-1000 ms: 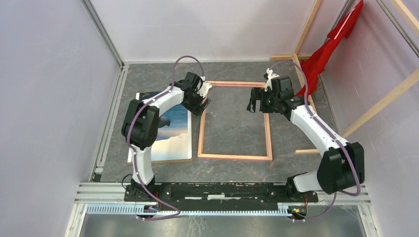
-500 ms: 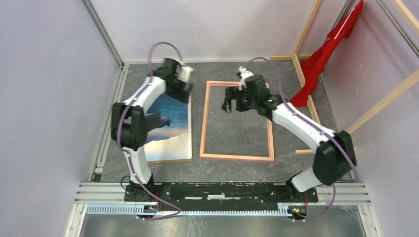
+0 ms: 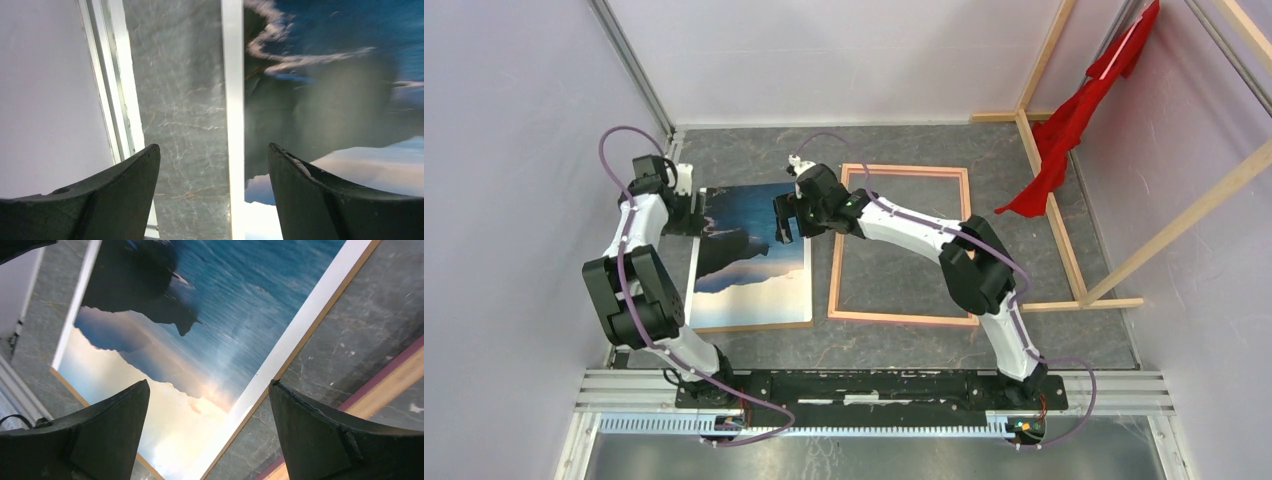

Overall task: Put the photo into the frame
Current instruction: Move the photo frame item to the center of the board.

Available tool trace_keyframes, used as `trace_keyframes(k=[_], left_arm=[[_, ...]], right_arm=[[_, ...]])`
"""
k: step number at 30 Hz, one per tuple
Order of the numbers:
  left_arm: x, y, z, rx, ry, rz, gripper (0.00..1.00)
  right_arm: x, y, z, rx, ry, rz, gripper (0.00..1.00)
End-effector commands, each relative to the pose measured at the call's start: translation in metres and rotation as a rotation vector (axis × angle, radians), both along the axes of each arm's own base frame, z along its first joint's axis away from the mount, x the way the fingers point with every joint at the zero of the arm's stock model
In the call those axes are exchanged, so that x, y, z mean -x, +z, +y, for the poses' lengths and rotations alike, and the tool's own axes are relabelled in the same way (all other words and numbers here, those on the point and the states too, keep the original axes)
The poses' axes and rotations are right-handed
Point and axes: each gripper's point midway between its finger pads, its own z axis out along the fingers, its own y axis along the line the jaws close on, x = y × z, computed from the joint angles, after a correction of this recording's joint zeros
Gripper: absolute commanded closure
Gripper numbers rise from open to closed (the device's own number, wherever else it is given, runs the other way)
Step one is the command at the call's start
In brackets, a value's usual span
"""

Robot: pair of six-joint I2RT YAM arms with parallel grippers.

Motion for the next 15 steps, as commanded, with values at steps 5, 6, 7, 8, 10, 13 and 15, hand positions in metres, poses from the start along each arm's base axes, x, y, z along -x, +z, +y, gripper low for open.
trace_keyframes(k=[5,6,7,8,10,13,15], left_arm=[[0.019,-0.009,0.06,-0.244,0.083,-0.037,0.18],[0.019,-0.012,0.062,-0.24,0.086,-0.035,0.18],[0.019,-0.016,0.062,-0.236,0.085,-0.033,0.18],[0.018,-0.019,0.061,-0.23,0.084,-0.032,0.18],[0.016,-0.025,0.057,-0.202,0.079,-0.035,0.18],[0.013,-0.033,0.048,-0.147,0.066,-0.037,0.19],[0.011,-0.036,0.046,-0.13,0.069,-0.038,0.19]], right_arm=[[-0.006,-0.041,-0.006,0.04,-0.101,0.051,0.04],[-0.005,-0.044,-0.007,0.046,-0.102,0.056,0.04],[-0.004,-0.048,-0.008,0.051,-0.103,0.061,0.04],[-0.003,-0.053,-0.009,0.059,-0.103,0.068,0.04],[-0.002,-0.061,-0.011,0.07,-0.105,0.079,0.04],[0.002,-0.074,-0.013,0.074,-0.112,0.108,0.03],[0.006,-0.085,-0.015,0.073,-0.119,0.137,0.03]])
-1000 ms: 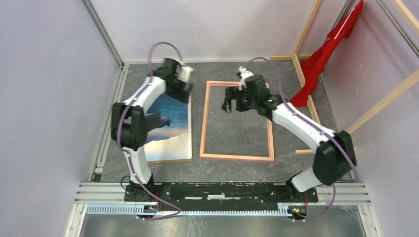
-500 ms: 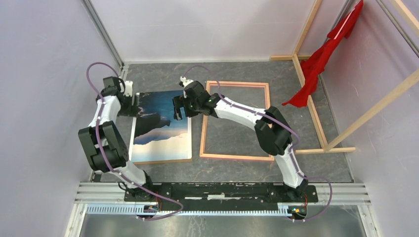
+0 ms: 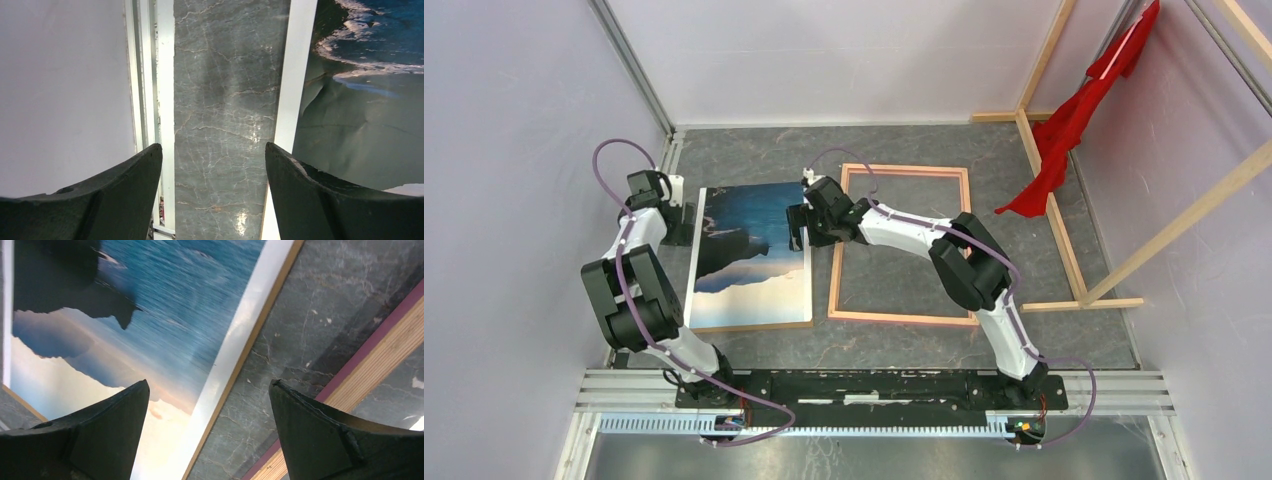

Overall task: Put the photo into the frame
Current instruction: Move the photo frame item to the center of the board.

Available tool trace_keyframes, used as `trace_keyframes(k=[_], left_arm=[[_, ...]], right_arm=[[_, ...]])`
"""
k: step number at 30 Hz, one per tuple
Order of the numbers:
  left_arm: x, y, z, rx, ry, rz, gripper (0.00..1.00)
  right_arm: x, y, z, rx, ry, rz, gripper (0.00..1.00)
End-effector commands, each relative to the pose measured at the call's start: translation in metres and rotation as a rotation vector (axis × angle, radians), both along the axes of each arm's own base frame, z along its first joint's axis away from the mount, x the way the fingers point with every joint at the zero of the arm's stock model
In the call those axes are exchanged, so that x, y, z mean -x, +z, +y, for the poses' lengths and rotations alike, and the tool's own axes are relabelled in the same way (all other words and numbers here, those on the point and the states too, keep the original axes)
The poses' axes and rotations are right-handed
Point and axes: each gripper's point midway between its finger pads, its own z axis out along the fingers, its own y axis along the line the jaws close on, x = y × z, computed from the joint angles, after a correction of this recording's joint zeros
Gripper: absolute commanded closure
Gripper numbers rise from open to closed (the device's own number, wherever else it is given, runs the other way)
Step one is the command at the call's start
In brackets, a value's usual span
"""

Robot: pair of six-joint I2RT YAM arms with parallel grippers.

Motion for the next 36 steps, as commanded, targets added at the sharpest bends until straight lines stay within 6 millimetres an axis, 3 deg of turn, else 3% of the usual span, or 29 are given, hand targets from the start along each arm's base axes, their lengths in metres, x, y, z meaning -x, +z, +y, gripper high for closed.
trace_keyframes(k=[1,11,19,27,36], left_arm=[[-0.016,-0.001,-0.004,0.025,-0.029,-0.051,0.19],[-0.02,0.008,0.011,-0.001,0.001,-0.061,0.19],[-0.025,-0.005,0.014,0.02,0.017,-0.038,0.19],[-0.024,-0.016,0.015,0.018,0.024,-0.023,0.2],[-0.015,-0.038,-0.012,0.105,0.011,-0.018,0.21]], right_arm=[[0.005,-0.023,0.0,-0.017,-0.03,0.052,0.03],[0.019,-0.046,0.024,-0.12,-0.022,0.188,0.03],[0.038,-0.034,0.055,-0.238,0.046,0.247,0.02],[0.024,-0.022,0.024,-0.201,-0.018,0.191,0.02],[0.03,-0.044,0.01,-0.142,-0.013,0.222,0.02]])
